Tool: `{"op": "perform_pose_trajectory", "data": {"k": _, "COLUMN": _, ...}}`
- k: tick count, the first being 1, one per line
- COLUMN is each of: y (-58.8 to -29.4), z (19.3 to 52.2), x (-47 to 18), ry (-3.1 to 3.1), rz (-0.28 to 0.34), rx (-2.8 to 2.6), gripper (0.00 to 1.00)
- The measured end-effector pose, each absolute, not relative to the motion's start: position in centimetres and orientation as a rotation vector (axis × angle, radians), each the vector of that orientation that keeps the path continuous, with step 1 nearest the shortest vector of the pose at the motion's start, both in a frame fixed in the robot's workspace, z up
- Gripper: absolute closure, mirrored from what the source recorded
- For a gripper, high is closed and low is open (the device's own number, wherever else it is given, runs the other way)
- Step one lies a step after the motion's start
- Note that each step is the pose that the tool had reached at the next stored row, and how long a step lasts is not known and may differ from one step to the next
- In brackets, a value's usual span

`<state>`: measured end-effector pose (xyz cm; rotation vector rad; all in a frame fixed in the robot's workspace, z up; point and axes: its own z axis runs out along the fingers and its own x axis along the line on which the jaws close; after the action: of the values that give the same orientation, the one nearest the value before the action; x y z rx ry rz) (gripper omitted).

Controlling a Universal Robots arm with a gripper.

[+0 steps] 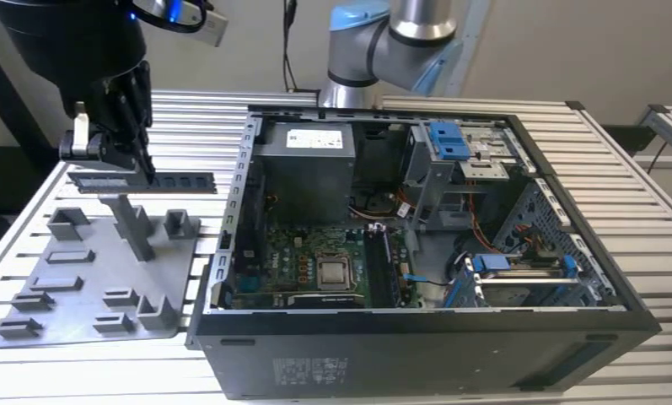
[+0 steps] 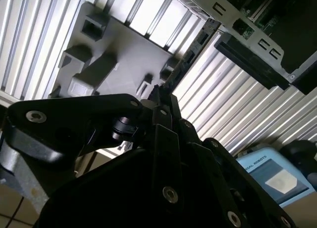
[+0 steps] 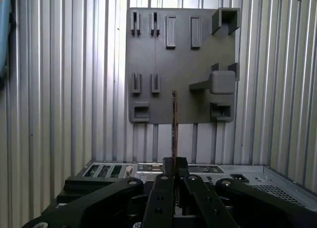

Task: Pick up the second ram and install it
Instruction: 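Pick up the second ram and move it above second insertion slot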

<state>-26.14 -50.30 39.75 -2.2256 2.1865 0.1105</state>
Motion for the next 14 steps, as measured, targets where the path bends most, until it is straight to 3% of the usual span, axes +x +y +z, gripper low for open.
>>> {"op": "perform_pose_trajectory", "data": {"k": 14, "y": -50.3, "z": 39.8, "x": -24.6, "ry": 2.187, "rz": 0.11, "rx": -2.226, "gripper": 0.86}}
